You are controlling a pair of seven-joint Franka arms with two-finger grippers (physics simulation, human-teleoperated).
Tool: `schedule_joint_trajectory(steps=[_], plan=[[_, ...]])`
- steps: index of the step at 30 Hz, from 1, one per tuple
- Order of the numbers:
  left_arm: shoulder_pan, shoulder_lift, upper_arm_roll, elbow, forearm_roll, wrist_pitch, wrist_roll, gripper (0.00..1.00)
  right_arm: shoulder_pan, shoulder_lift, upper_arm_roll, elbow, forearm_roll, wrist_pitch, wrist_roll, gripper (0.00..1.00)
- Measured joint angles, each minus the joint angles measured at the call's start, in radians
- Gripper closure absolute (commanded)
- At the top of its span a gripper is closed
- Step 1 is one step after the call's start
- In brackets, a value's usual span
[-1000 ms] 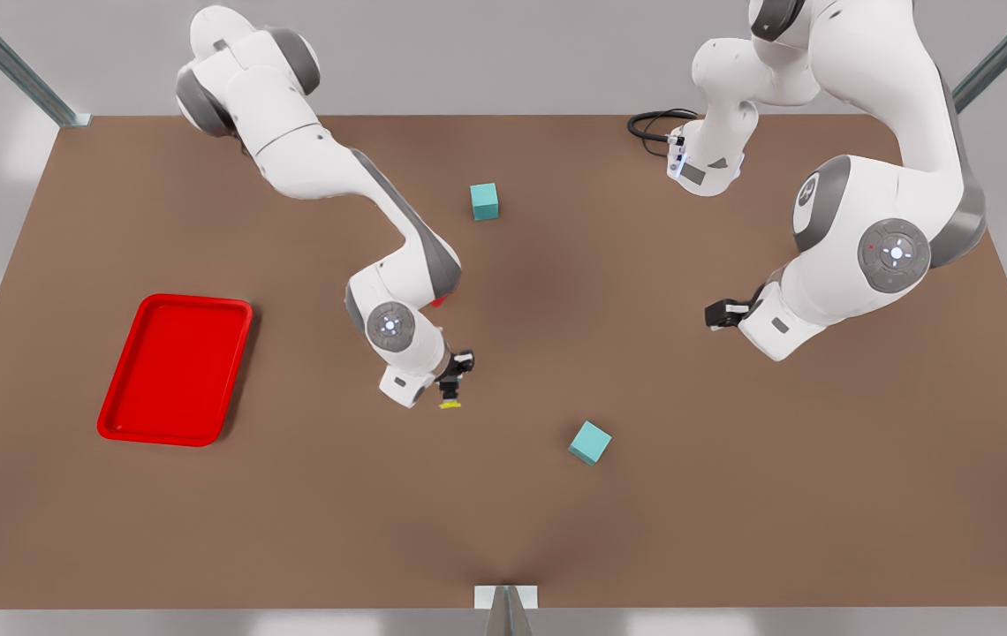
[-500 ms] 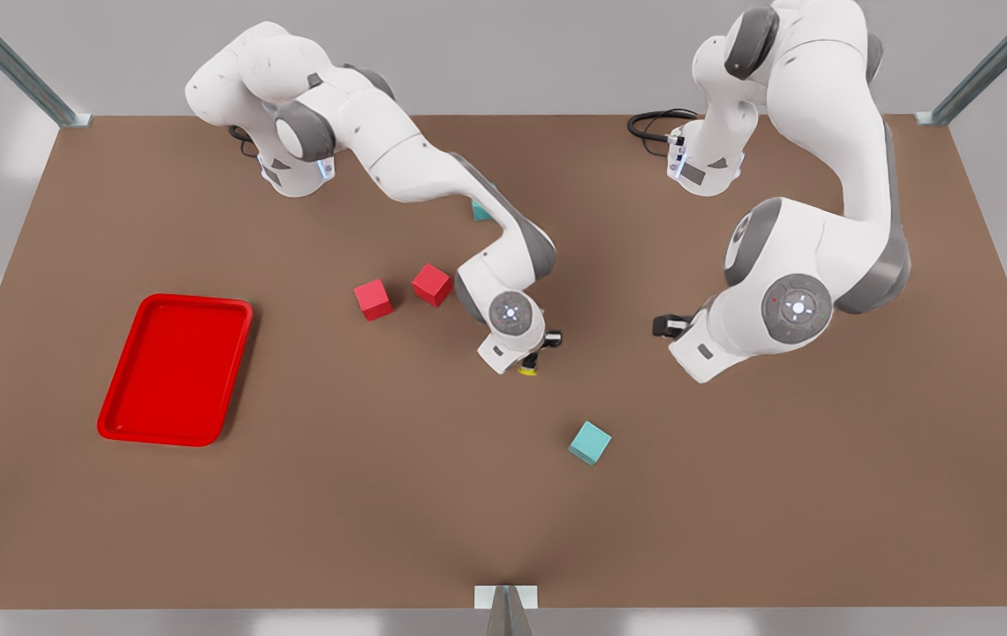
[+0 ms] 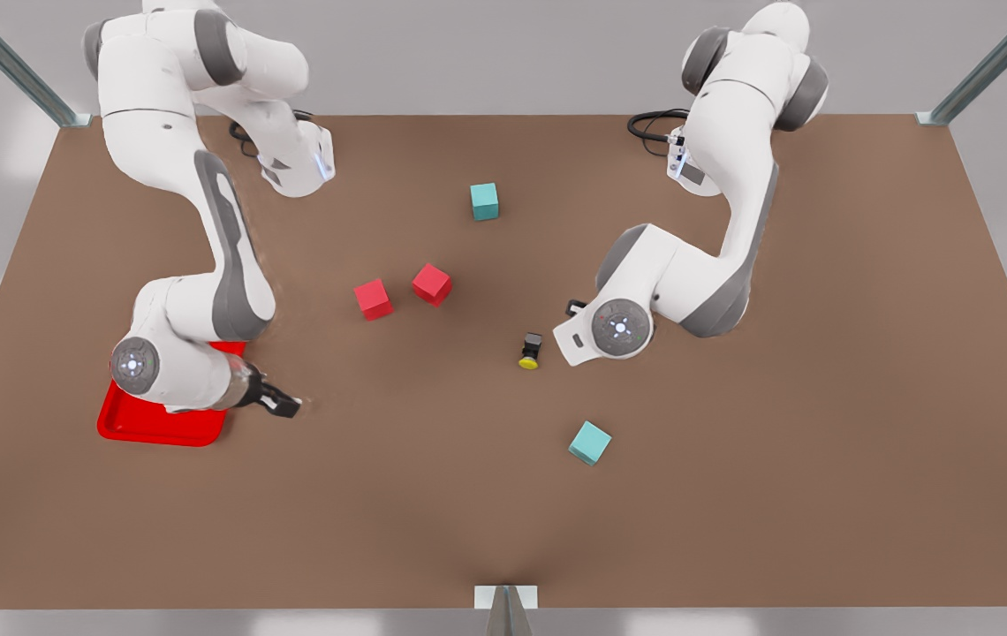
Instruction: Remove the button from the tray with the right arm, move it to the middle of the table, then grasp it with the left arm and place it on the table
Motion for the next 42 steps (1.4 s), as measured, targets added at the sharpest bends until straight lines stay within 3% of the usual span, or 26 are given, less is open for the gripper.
schedule_joint_trajectory(steps=[3,9,21,42], plan=[[-0.035,0.070,0.001,0.065,-0.007,0.032,-0.010,0.01,-0.122,-0.067,0.016,0.009,-0.074,-0.023,-0.096,0.00],[-0.088,0.159,-0.002,0.085,-0.013,0.157,-0.048,0.01,0.002,-0.198,-0.050,0.022,-0.114,-0.092,-0.244,0.00],[-0.166,0.285,0.007,0.052,-0.007,0.309,-0.129,0.01,-0.021,-0.007,-0.057,0.104,-0.123,-0.116,-0.428,0.00],[-0.196,0.309,0.010,-0.055,0.016,0.443,-0.221,0.01,-0.040,-0.002,-0.057,0.094,-0.122,-0.121,-0.560,0.00]])
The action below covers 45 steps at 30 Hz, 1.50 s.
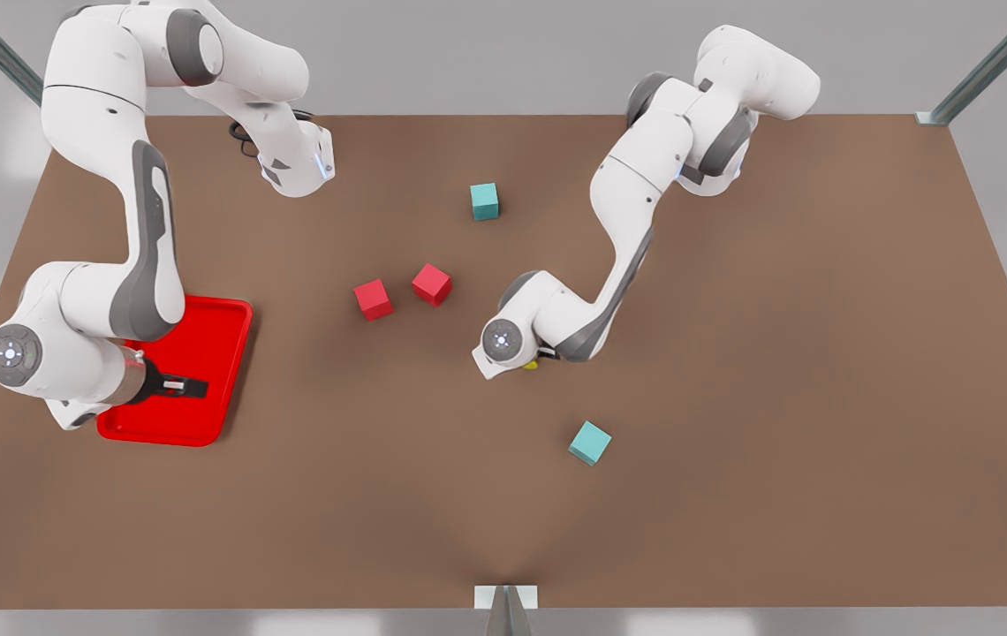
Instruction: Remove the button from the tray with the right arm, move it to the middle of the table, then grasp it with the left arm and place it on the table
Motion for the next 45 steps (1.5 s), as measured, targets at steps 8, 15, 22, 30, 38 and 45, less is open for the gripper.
schedule_joint_trajectory(steps=[8,15,22,30,38,45], plan=[[-0.001,0.012,-0.001,-0.009,0.028,0.012,-0.022,0.01,-0.005,0.001,0.000,0.003,0.001,-0.001,-0.021,0.00],[-0.001,0.029,0.000,-0.008,0.034,0.029,-0.034,0.01,-0.005,0.009,0.000,0.005,0.004,0.002,-0.033,0.00],[-0.002,0.030,0.001,-0.005,0.035,0.035,-0.043,0.44,-0.016,0.013,0.000,0.009,0.009,0.002,-0.040,0.00],[0.000,-0.002,0.011,0.006,0.038,0.004,-0.057,0.53,-0.014,0.014,0.000,0.009,0.010,0.002,-0.045,0.00],[-0.001,-0.085,0.048,0.030,0.038,-0.055,-0.098,0.53,-0.013,0.015,0.000,0.009,0.010,0.003,-0.048,0.00],[-0.025,-0.112,0.180,0.063,0.070,0.000,-0.232,0.55,-0.012,0.015,0.000,0.010,0.009,0.003,-0.049,0.00]])
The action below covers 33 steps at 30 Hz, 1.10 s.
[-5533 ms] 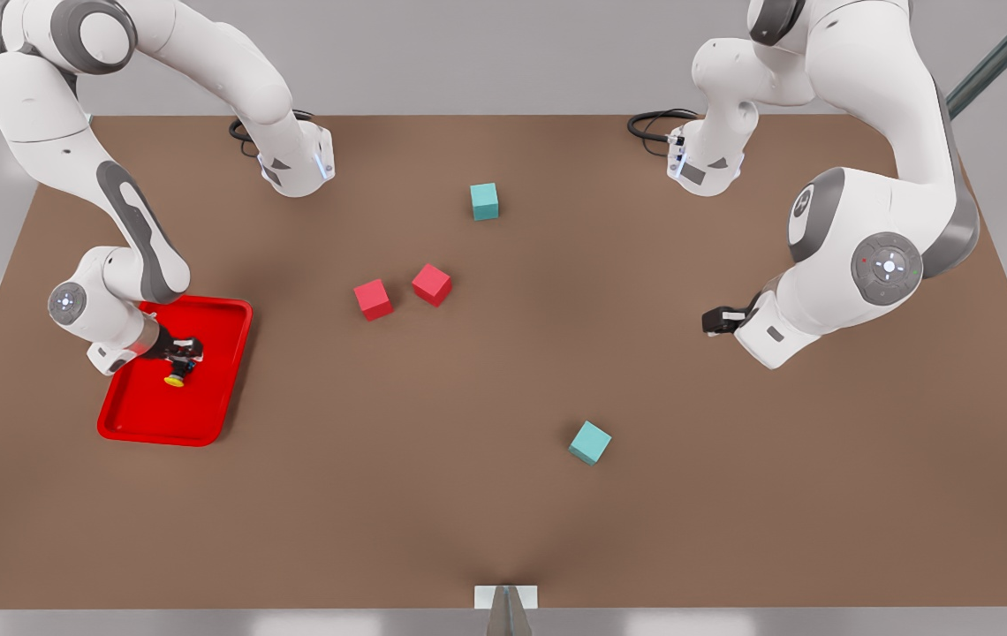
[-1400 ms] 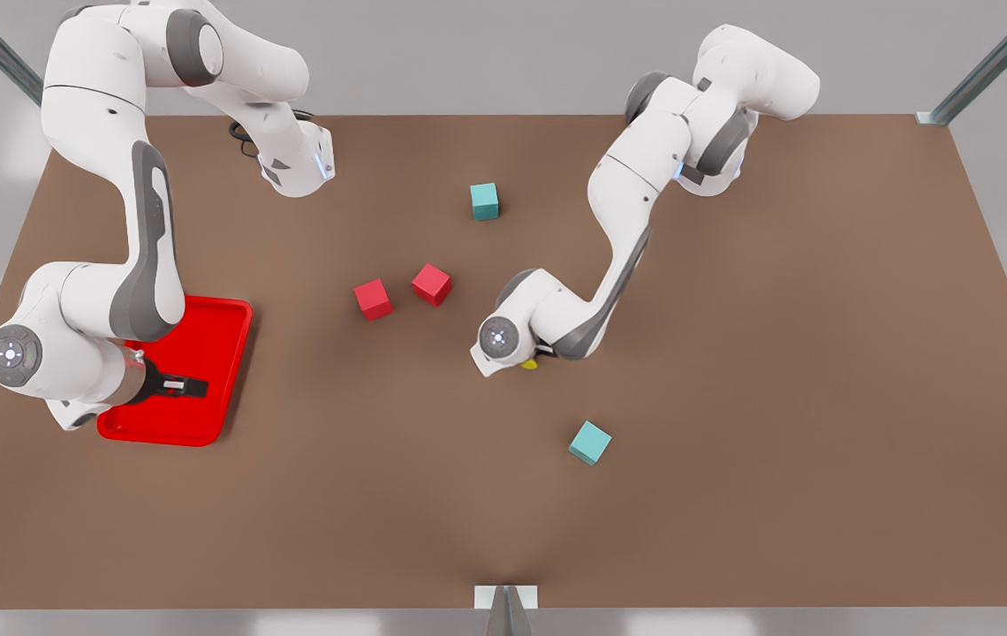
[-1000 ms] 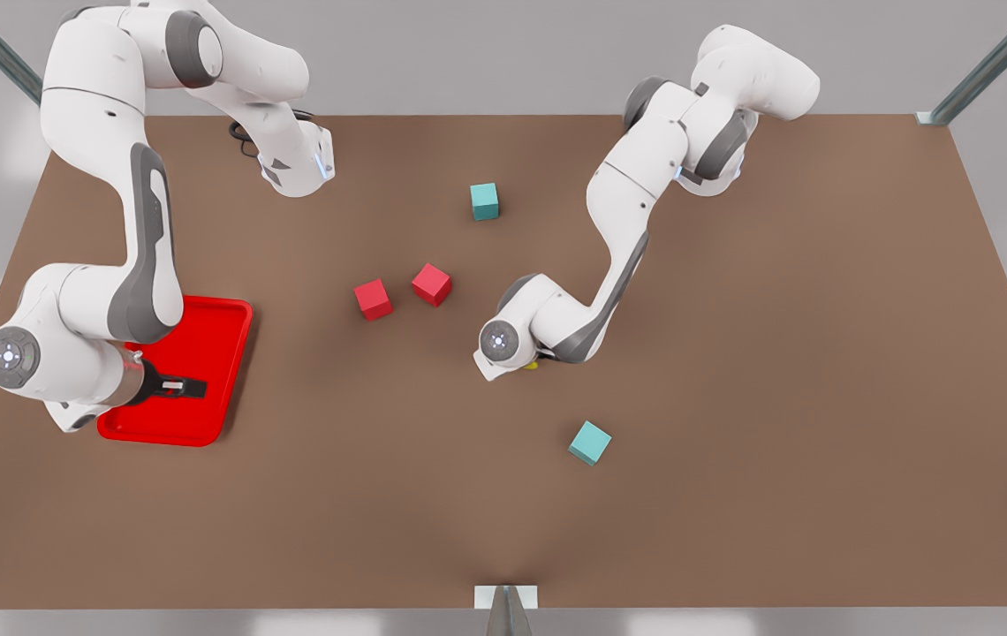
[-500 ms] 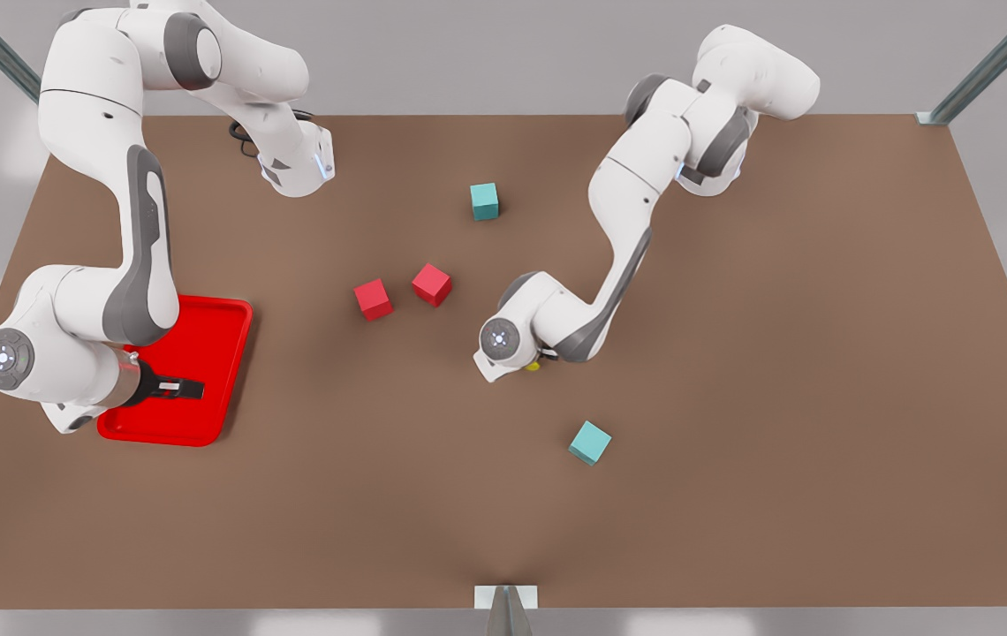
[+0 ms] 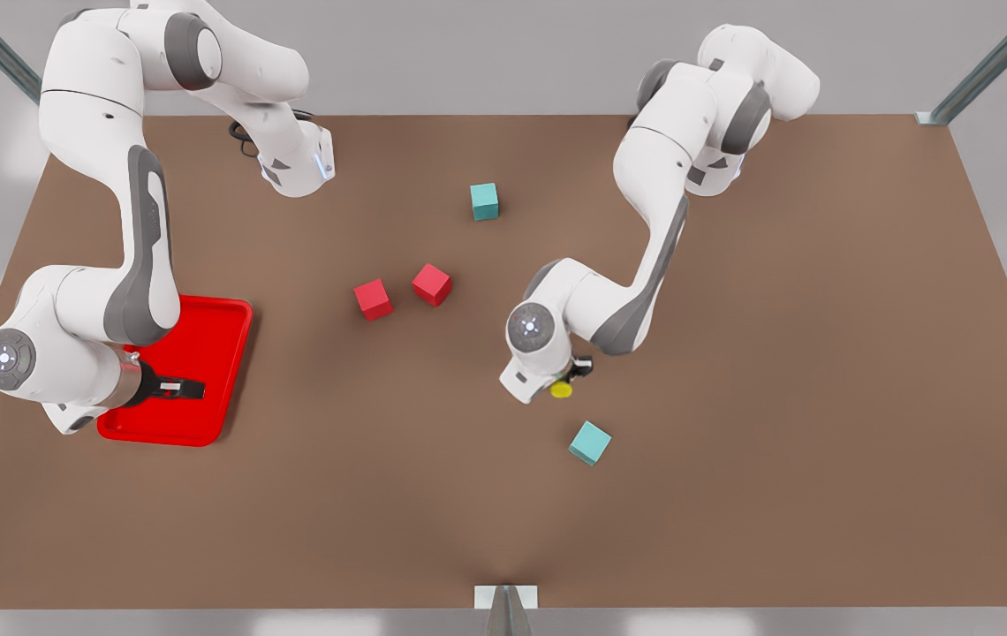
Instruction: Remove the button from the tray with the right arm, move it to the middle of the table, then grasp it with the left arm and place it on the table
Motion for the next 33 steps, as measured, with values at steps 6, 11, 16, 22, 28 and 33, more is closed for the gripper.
schedule_joint_trajectory(steps=[6,11,16,22,28,33], plan=[[-0.069,0.028,0.011,-0.012,0.134,0.129,-0.210,0.55,0.001,0.000,0.000,0.000,0.000,0.000,-0.001,0.00],[-0.095,0.055,0.018,-0.019,0.320,0.200,-0.429,0.55,0.001,0.001,0.000,0.000,-0.001,0.000,-0.002,0.00],[-0.126,0.109,0.101,-0.022,0.433,0.274,-0.636,0.56,0.001,0.005,0.000,0.000,-0.001,0.000,-0.002,0.00],[-0.176,0.135,0.109,-0.021,0.513,0.328,-0.843,0.56,0.002,0.006,0.000,0.000,-0.001,0.000,-0.002,0.00],[-0.193,0.203,0.111,-0.021,0.579,0.410,-1.004,0.55,0.002,0.004,0.000,0.002,-0.001,-0.001,-0.003,0.00],[-0.193,0.236,0.124,-0.020,0.609,0.467,-1.110,0.55,0.000,0.005,0.000,0.002,-0.001,-0.002,-0.003,0.00]])
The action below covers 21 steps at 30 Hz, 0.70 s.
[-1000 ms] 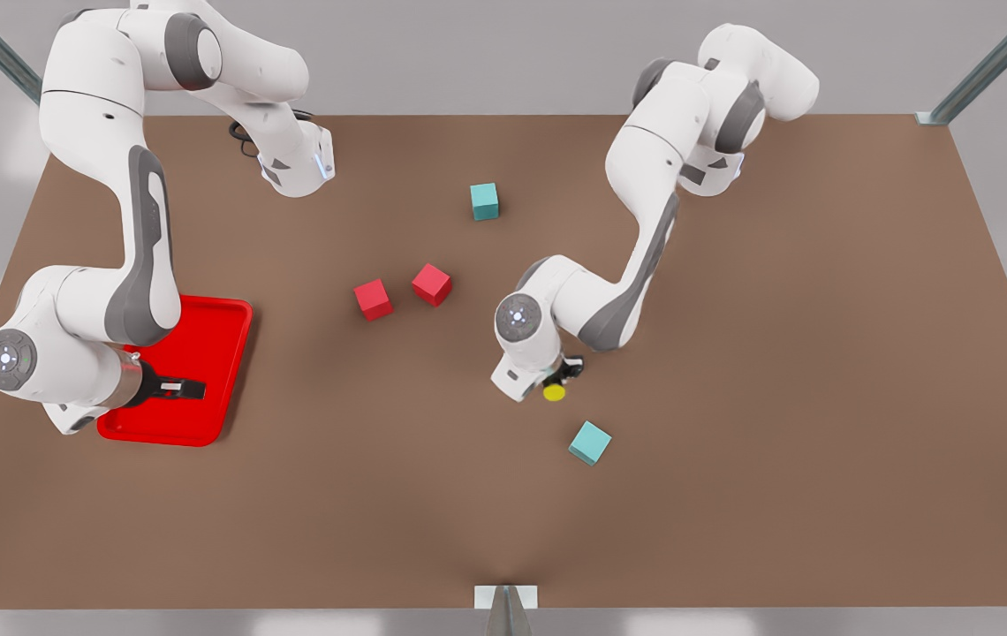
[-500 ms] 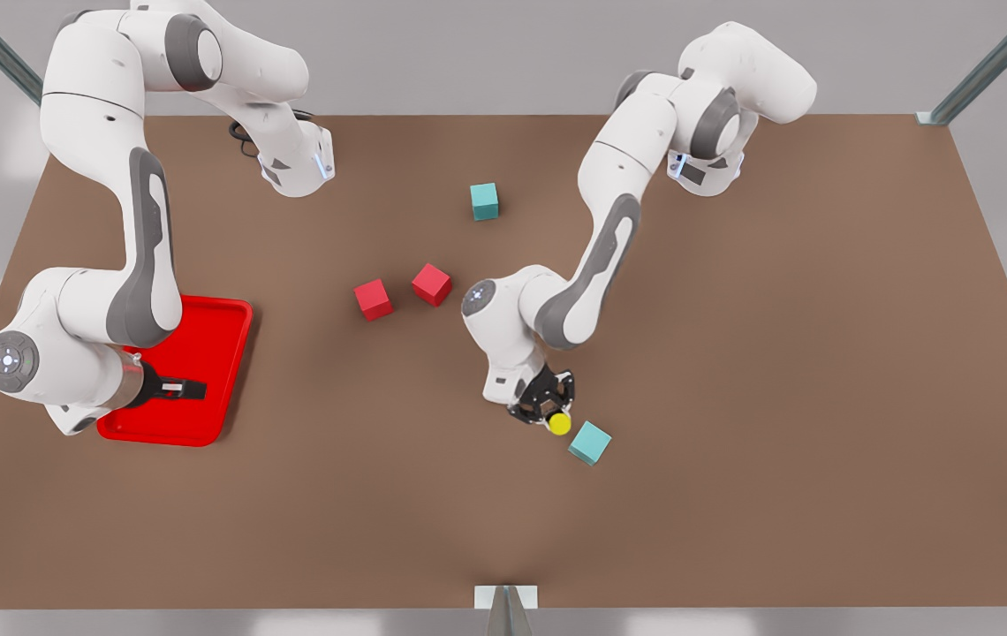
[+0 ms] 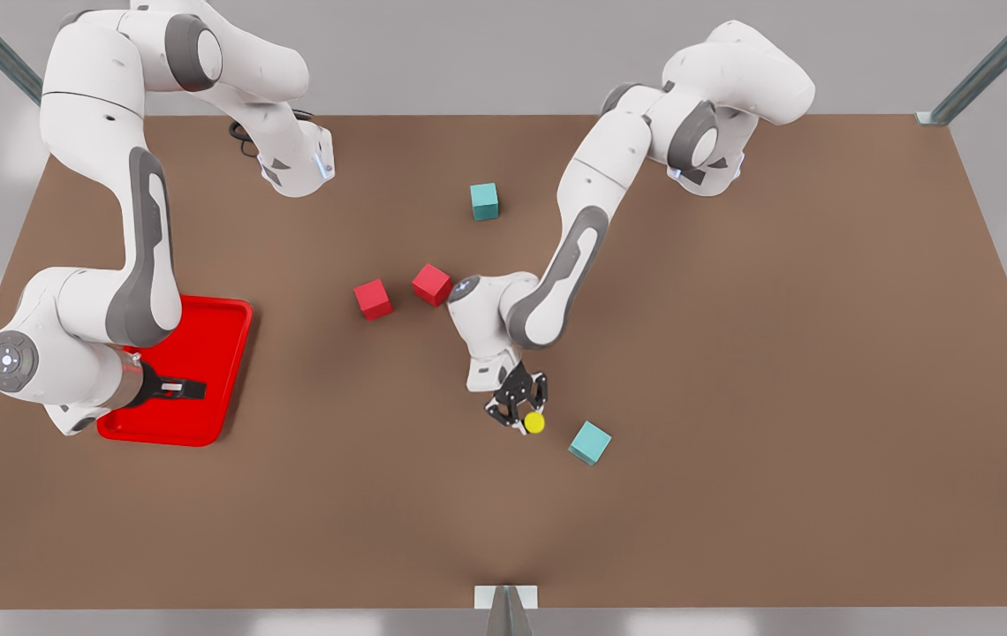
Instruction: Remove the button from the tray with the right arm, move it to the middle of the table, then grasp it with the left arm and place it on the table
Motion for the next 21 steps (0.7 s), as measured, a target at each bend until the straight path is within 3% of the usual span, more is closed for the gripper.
schedule_joint_trajectory(steps=[21], plan=[[-0.027,0.042,0.004,-0.018,0.176,0.030,-0.239,0.53,0.002,-0.014,0.002,0.000,-0.004,-0.016,-0.001,0.00]])
